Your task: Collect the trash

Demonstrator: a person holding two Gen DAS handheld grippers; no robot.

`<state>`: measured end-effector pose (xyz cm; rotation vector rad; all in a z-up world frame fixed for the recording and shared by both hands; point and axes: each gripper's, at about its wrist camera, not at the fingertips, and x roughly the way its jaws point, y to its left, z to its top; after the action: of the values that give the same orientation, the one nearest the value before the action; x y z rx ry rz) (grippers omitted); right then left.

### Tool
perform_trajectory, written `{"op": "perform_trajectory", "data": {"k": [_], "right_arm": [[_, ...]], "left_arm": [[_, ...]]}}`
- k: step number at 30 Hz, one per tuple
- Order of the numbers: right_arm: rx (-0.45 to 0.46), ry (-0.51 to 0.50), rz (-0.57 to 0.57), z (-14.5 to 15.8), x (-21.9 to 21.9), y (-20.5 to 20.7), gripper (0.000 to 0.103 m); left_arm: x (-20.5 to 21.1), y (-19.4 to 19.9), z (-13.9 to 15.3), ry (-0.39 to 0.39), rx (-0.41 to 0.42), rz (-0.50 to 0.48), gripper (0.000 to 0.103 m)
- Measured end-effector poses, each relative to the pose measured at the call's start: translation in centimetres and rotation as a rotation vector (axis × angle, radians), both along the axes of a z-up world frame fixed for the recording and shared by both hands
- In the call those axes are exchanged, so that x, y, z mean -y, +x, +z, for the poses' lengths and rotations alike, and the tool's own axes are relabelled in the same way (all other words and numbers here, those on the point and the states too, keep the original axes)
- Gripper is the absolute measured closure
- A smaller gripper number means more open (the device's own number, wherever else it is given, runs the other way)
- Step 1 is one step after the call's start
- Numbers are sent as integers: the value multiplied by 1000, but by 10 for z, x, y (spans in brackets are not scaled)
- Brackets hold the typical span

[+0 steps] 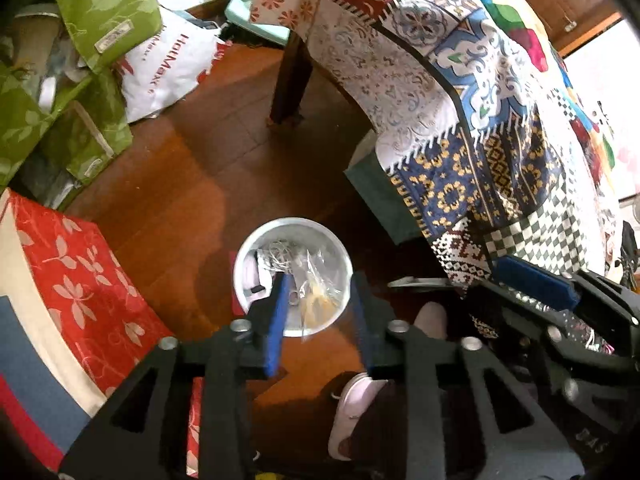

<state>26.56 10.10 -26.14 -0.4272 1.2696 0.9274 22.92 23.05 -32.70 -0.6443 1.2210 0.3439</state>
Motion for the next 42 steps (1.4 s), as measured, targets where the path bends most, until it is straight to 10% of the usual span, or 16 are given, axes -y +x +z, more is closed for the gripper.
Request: {"op": "perform_trajectory", "data": {"k": [9,24,34,39,42], "right_arm": [[94,68,-43,45,35,-10,54],[576,387,-325,252,199,-89,54],[812,463,-615,300,277,-168,54],[851,446,-670,298,289,-194,49],[870,437,-708,298,301,-212,25]], "left_arm": [[9,-20,53,90,69,6,71],[117,-91,302,398,665,-184,71],[191,-168,365,469,921,-273,70],[214,-205,368,480,977,-284,46],[217,-222,365,462,1006,-286,25]]}}
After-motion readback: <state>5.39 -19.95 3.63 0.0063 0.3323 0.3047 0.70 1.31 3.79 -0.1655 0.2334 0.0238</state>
